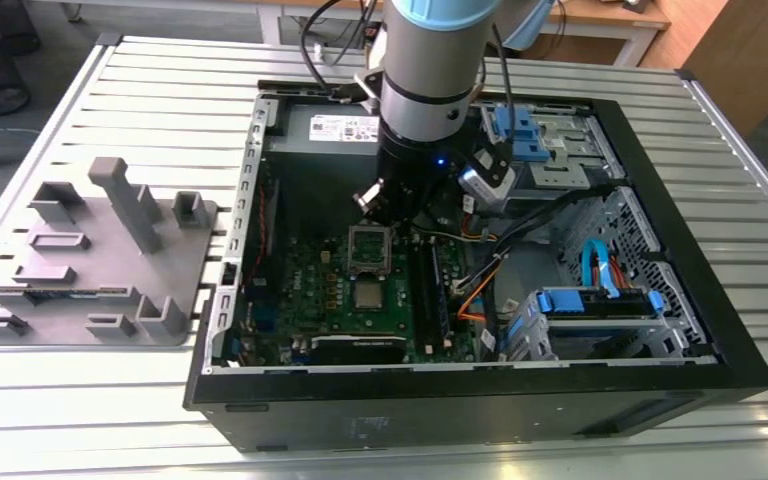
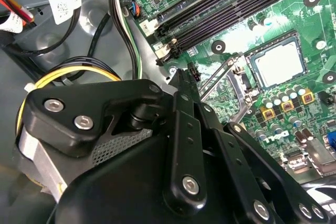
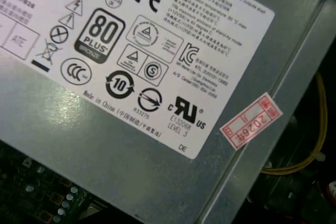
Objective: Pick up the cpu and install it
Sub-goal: 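Close the cpu cover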
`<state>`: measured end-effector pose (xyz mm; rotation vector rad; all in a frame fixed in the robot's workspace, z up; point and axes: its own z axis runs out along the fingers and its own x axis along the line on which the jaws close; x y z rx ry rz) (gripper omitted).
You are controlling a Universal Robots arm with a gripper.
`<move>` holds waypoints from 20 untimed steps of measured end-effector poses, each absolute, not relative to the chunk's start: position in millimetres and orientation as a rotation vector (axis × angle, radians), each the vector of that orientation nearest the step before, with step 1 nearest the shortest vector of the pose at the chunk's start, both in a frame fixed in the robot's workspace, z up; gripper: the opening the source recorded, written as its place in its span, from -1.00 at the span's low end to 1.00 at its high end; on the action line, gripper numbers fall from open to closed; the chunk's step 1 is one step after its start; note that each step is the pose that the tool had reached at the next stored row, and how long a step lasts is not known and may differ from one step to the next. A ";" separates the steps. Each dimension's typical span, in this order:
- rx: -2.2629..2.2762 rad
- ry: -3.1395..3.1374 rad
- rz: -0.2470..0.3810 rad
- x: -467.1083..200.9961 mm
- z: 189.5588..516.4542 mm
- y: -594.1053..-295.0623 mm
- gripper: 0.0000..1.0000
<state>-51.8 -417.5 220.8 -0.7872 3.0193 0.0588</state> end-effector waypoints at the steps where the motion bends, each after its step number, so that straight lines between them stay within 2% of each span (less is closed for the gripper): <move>1: -0.789 3.019 0.059 -51.8 221.7 -417.6 -0.79; 20: -0.916 2.986 0.054 -51.8 222.5 -418.2 -0.79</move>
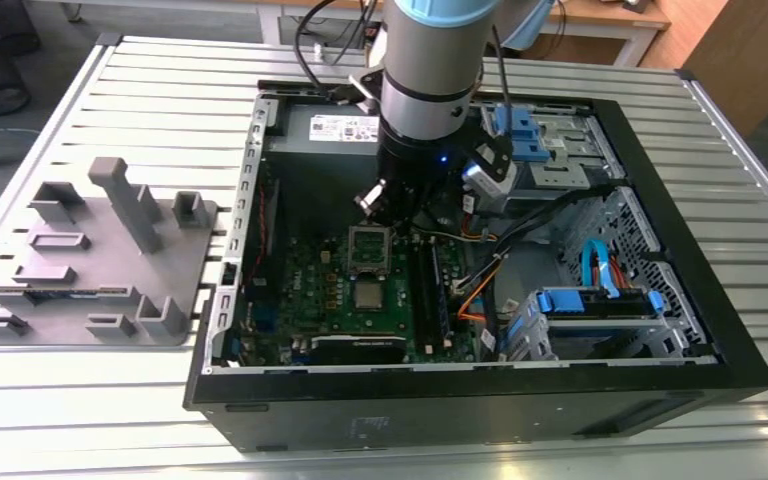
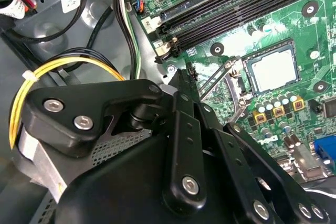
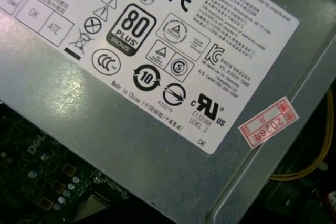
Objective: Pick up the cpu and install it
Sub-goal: 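Close the cpu cover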
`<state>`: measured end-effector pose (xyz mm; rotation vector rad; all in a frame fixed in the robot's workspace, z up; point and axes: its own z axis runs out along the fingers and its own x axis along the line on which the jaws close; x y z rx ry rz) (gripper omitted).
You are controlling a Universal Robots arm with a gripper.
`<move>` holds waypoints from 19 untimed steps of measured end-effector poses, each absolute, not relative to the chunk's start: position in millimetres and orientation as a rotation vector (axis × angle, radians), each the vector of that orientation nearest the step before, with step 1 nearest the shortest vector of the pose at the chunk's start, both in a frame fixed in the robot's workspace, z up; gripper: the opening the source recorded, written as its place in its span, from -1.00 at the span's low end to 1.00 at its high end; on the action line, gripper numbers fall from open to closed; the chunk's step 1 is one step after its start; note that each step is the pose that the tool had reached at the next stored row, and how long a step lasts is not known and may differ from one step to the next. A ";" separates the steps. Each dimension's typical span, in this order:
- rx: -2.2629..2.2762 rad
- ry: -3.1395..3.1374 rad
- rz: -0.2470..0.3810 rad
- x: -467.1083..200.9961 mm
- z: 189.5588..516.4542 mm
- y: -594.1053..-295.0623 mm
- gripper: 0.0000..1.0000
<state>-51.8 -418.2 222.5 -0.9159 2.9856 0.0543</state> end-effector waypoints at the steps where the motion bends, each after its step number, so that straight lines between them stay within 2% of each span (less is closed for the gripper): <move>1: -0.923 2.983 0.054 -51.8 222.7 -418.3 -0.79; 19: -1.003 2.959 0.055 -52.3 226.9 -419.3 -0.79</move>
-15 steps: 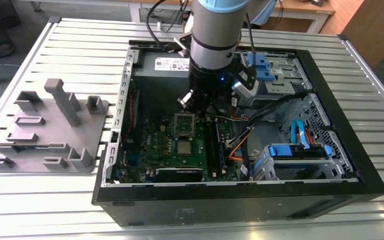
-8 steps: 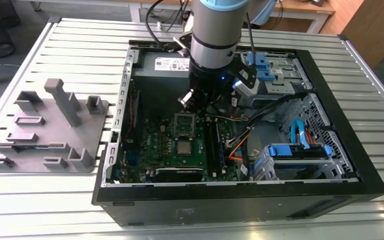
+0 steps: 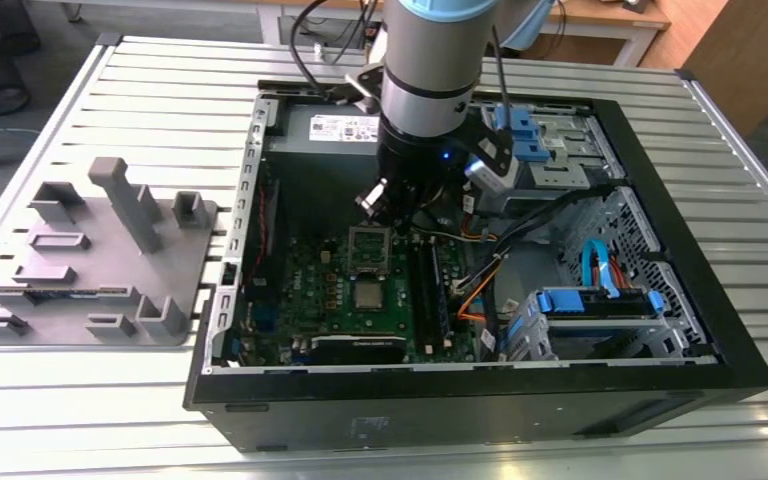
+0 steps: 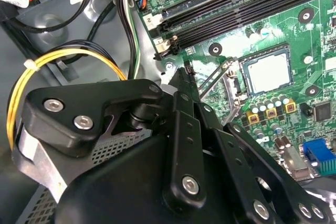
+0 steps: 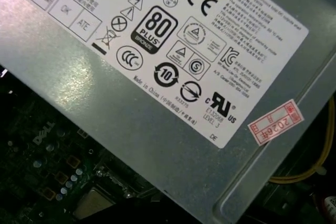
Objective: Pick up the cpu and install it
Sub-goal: 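Close the cpu cover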
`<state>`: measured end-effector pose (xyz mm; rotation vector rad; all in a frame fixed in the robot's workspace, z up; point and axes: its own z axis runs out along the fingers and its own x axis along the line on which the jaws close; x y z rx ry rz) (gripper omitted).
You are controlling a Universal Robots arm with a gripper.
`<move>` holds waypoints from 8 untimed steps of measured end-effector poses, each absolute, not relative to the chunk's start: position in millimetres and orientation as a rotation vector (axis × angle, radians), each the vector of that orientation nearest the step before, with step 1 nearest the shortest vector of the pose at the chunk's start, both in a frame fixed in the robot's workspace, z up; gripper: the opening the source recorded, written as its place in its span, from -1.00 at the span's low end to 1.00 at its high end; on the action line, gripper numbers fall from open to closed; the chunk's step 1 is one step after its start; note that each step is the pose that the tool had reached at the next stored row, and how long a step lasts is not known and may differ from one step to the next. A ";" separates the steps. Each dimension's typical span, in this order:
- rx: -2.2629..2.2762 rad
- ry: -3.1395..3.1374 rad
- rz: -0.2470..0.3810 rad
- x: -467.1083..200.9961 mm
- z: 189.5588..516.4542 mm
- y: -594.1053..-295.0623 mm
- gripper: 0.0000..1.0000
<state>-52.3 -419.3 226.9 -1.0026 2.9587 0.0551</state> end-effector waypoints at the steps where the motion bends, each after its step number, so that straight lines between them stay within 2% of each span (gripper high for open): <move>1: -1.016 2.954 0.055 -52.7 226.8 -419.3 -0.79; 8: -1.077 2.932 0.056 -54.1 227.0 -419.5 -0.79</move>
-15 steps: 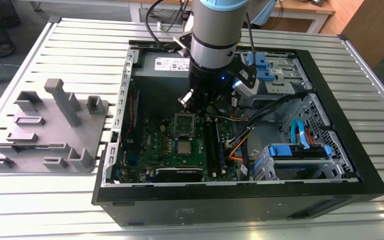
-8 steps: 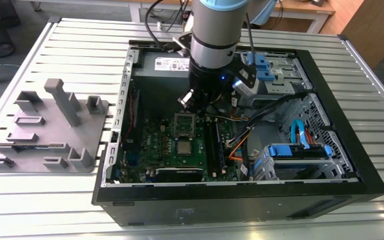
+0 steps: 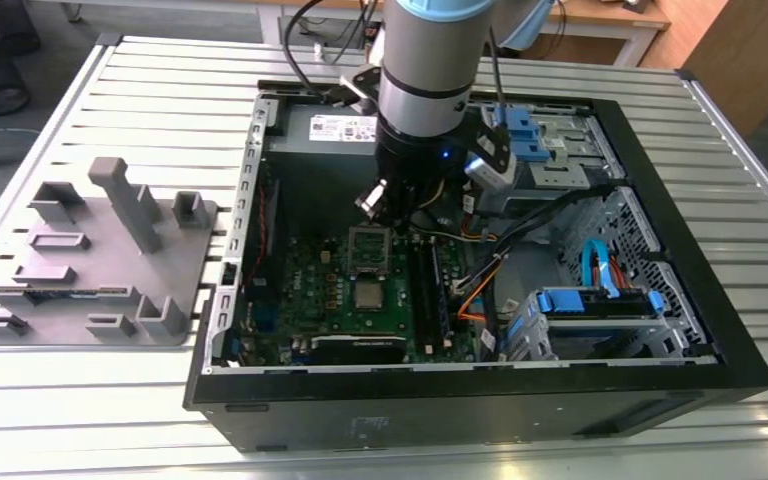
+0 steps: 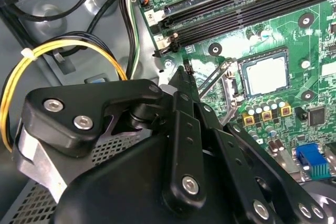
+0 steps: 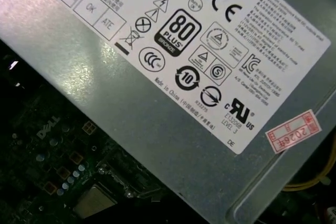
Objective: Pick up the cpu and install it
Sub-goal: 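Close the cpu cover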
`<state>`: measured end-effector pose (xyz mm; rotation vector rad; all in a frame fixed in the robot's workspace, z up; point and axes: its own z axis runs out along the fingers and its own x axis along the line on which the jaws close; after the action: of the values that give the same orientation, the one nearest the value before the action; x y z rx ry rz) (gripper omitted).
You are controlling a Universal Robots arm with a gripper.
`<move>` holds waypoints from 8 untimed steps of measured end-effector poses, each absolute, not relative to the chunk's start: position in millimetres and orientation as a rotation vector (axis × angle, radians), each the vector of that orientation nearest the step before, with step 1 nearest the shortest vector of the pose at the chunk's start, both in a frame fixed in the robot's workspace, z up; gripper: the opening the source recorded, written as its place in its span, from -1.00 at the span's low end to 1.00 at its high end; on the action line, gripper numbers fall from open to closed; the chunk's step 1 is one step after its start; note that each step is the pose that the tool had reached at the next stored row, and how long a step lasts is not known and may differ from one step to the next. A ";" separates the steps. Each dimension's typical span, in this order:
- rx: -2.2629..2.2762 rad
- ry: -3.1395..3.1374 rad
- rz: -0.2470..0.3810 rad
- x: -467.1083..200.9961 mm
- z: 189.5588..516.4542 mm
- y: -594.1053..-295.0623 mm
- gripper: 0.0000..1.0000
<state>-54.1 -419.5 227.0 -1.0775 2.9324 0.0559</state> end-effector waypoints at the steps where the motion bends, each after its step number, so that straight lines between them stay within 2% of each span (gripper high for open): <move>1: -1.084 2.930 0.056 -54.2 227.3 -419.5 -0.79; 8: -1.122 2.916 0.056 -54.2 230.3 -419.6 -0.79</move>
<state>-54.2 -419.6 230.3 -1.1217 2.9155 0.0560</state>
